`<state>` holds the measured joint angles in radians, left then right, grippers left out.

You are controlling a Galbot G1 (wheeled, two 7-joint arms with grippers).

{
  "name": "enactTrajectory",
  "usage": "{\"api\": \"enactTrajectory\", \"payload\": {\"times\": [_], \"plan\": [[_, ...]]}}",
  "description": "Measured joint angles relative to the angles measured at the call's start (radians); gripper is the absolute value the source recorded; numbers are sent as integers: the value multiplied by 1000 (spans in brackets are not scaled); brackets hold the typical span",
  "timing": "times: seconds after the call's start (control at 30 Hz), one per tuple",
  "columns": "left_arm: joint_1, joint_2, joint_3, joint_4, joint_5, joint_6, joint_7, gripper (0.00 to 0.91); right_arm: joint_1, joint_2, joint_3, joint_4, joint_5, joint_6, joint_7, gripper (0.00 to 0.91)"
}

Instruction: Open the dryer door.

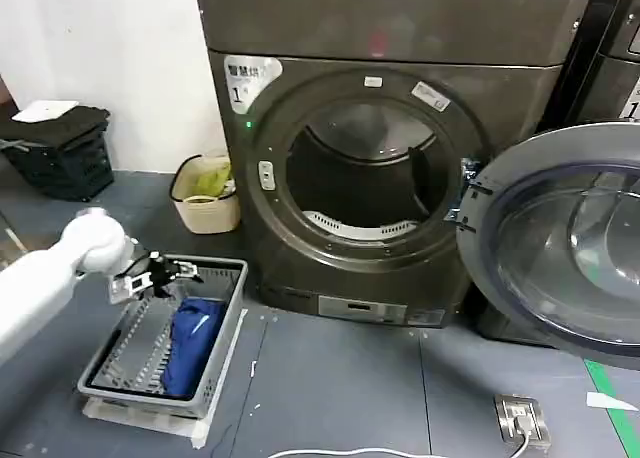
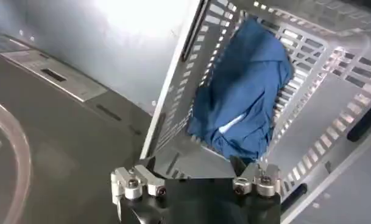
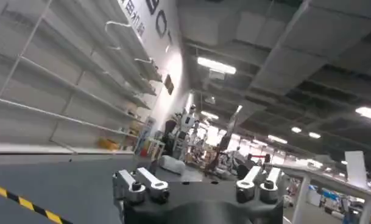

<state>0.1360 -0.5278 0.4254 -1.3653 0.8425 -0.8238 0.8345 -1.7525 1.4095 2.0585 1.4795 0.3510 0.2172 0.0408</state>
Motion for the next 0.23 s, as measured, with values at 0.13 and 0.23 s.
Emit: {"api": "enactTrajectory", "payload": {"times": [0.13,0.23], "plan": [[0,2,1,1,-1,0,1,907,0,0,0,0,1,1,0,907],[0,4,3,1,-6,0,2,907,0,1,-2,0,1,3,-2,907]]}}
